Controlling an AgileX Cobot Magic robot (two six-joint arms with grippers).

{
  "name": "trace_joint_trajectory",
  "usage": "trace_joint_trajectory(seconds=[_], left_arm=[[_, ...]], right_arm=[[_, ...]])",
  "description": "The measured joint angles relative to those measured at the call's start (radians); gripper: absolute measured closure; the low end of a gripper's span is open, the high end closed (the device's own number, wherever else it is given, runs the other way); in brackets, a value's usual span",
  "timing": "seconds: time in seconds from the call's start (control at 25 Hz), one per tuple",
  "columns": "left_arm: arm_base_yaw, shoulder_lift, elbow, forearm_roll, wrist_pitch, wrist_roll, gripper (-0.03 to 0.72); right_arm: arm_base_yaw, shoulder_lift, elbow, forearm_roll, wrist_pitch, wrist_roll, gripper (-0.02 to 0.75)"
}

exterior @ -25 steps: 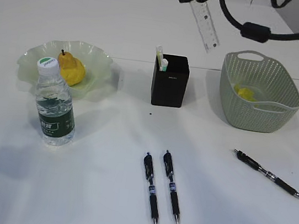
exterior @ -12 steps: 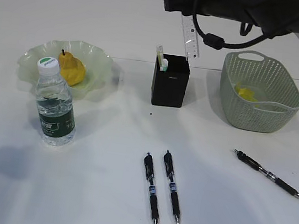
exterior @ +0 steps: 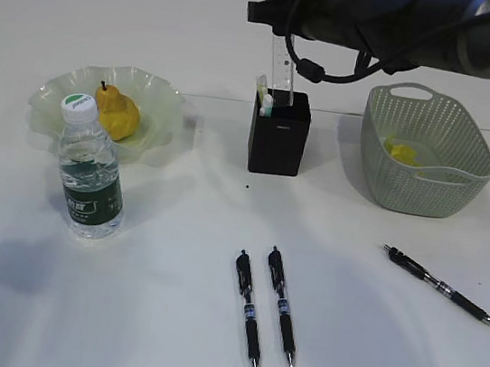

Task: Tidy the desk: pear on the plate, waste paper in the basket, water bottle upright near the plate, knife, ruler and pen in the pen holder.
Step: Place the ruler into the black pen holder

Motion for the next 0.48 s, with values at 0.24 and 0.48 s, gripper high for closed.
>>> trace_joint_trajectory(seconds=[0.24, 0.48], left_arm=[[0.000, 0.000, 0.000, 0.000, 0.000, 0.000, 0.221], [0.000, 0.000, 0.000, 0.000, 0.001, 0.000, 0.221]], right_arm=[[-0.012, 0.041, -0.036, 0.012, -0.004, 0.000, 0.442], [-0.023, 0.078, -0.079, 0.018, -0.006, 0.000, 0.442]])
